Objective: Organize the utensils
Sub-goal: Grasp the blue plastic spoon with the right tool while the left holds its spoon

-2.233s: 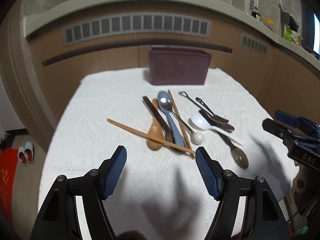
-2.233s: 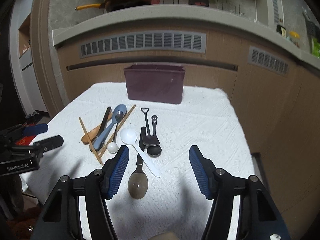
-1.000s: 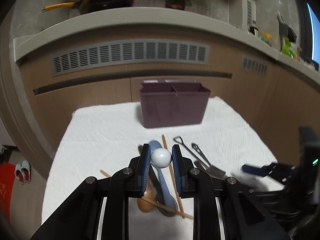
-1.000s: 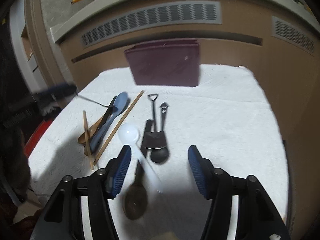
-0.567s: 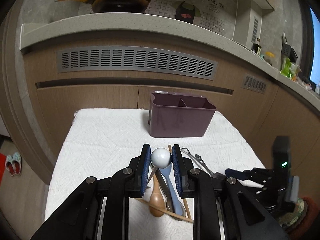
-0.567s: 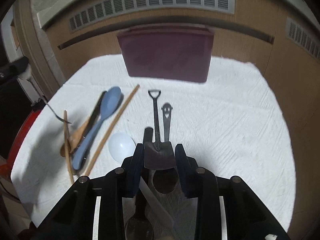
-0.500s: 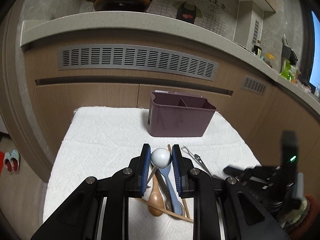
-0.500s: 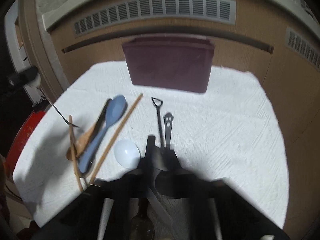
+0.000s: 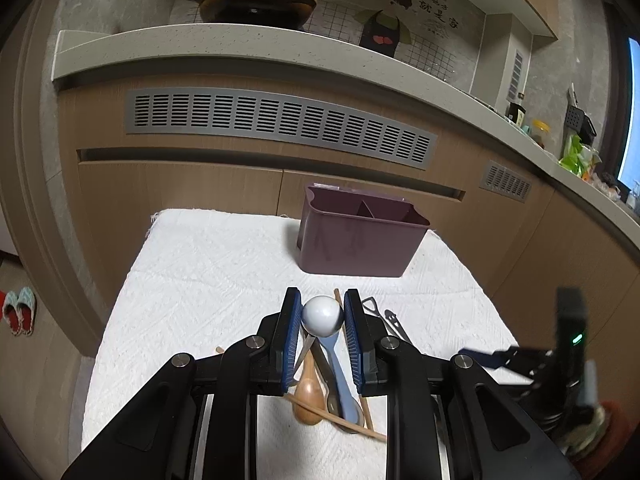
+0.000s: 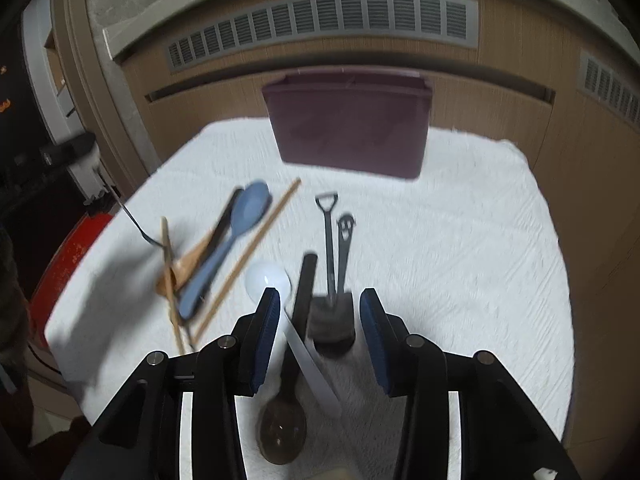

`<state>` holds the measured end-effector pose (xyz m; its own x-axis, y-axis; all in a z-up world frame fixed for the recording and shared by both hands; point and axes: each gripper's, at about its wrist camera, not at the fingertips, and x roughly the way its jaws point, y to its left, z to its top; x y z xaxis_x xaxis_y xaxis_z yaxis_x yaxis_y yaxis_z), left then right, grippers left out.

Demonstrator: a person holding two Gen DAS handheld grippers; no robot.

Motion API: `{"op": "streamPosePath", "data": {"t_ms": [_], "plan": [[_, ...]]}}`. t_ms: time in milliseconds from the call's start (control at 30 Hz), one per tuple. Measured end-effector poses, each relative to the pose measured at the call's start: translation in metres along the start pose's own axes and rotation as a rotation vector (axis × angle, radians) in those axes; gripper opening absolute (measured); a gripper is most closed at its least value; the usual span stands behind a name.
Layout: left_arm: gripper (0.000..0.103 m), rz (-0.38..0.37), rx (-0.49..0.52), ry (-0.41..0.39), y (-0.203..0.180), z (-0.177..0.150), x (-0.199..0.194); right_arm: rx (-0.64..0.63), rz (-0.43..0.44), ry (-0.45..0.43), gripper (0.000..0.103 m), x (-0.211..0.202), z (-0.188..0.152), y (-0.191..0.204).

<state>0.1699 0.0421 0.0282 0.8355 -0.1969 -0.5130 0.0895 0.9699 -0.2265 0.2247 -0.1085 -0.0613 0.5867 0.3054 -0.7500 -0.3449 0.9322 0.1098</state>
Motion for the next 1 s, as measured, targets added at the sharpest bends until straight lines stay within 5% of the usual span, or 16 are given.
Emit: {"op": "streamPosePath", "data": {"t_ms": [167, 300, 433, 533, 733, 867, 1000], "plan": [[0.023, 0.000, -0.003, 0.005, 0.001, -0.004, 0.001, 0.068, -0.009, 0.056, 0.040, 0.025, -0.005, -0.011], [0.023, 0.000, -0.008, 0.007, 0.001, -0.004, 0.001, -0.006, -0.060, 0.031, 0.041, 0.031, -0.005, 0.004], [0.023, -0.002, -0.015, 0.018, 0.002, -0.004, 0.002, -0.058, -0.088, 0.029, 0.010, 0.024, -0.003, 0.012], [0.023, -0.002, -0.023, 0.018, 0.002, -0.004, 0.001, -0.068, -0.051, -0.004, 0.006, 0.004, 0.000, 0.013], [0.023, -0.012, -0.035, 0.016, 0.002, -0.006, -0.001, -0.113, -0.019, -0.073, 0.005, -0.030, 0.012, 0.019], [0.023, -0.008, -0.032, 0.016, 0.003, -0.006, -0.001, -0.148, -0.017, -0.044, 0.025, -0.012, 0.021, 0.024], [0.023, 0.002, -0.022, -0.003, 0.006, -0.005, -0.005, -0.147, 0.009, -0.018, 0.027, 0.023, 0.046, 0.026]]}}
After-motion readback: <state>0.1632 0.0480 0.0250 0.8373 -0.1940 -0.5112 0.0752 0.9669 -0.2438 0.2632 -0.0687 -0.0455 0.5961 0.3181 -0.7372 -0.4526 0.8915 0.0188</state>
